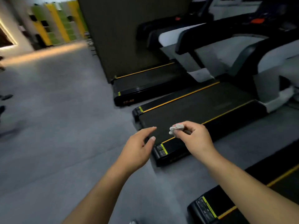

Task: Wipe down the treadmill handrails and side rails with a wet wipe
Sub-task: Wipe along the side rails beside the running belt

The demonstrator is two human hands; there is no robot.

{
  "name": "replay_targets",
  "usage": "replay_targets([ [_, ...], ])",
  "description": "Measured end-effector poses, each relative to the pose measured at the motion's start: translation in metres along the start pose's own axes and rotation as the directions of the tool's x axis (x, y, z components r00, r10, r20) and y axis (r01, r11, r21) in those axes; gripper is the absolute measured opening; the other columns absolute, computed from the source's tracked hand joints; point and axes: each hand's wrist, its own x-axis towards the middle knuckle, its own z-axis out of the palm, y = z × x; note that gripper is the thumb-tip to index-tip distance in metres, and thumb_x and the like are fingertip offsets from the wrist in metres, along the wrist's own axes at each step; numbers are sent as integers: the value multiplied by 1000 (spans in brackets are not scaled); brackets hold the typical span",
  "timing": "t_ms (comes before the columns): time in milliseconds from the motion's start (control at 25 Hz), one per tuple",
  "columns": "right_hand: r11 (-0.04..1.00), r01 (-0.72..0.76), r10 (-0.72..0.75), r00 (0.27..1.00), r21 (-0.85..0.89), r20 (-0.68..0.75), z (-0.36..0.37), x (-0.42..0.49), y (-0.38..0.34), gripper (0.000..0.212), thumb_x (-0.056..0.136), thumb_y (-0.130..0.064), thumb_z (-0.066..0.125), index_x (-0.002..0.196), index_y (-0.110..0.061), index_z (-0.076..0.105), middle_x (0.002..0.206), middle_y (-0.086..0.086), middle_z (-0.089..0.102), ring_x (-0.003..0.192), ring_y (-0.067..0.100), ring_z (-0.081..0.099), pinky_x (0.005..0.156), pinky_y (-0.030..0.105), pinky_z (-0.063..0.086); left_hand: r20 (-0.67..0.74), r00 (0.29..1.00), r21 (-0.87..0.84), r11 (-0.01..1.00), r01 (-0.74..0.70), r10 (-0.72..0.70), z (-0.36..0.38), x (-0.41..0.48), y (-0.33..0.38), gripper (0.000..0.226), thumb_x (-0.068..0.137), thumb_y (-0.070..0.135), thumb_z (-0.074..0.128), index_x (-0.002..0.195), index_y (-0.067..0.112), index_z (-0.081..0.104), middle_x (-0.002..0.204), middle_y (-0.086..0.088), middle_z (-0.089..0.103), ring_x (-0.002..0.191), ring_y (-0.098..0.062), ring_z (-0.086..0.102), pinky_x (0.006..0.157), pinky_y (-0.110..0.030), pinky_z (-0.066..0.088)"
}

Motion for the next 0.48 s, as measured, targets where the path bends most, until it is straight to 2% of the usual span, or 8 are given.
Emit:
replay_targets([
  [80,999,-34,34,991,2,-131,-9,36,10,16,88,-4,77,88,-20,79,86,-5,79,86,14,75,88,40,61,95,991,-12,996,-91,91,3,67,-7,40,105,27,55,144,32,56,129,22,58,92,17,55,83,1,37],
  [120,999,-42,42,979,2,-200,-14,53,16,17,89,-3,76,89,-19,79,86,-4,79,88,17,76,90,42,61,148,979,-29,990,-135,138,5,98,-8,40,105,27,55,144,32,57,126,20,59,88,15,55,79,1,36],
  [160,999,-47,46,963,1,-266,-20,68,21,16,89,-2,76,89,-18,79,87,-3,79,89,19,76,92,43,60,195,961,-43,980,-194,199,8,129,-8,39,105,27,55,144,32,57,128,18,60,90,13,56,78,0,36],
  [240,998,-61,52,925,-12,-377,-31,90,28,15,89,-2,75,90,-16,79,87,-1,79,89,18,77,92,44,60,267,910,-69,948,-311,318,16,182,-3,39,105,27,55,144,30,58,134,18,60,99,20,53,82,3,34],
  [320,996,-89,74,863,-7,-500,-50,107,33,16,90,-1,74,88,-16,79,88,0,79,89,17,77,91,41,60,360,838,-120,911,-395,411,34,235,13,38,105,26,55,143,29,58,135,21,57,108,28,47,86,5,31],
  [400,992,-122,84,790,-22,-607,-75,114,38,21,90,0,73,87,-20,79,89,-3,79,89,14,77,89,35,60,440,746,-193,864,-465,499,64,279,38,37,105,26,56,142,29,60,136,21,58,120,18,51,95,1,33],
  [480,987,-156,75,689,-47,-721,-103,114,50,21,90,1,74,88,-19,79,89,-8,79,86,7,75,85,27,59,520,622,-272,804,-529,585,102,310,66,38,105,26,57,142,28,60,136,21,59,126,11,52,104,-7,38],
])
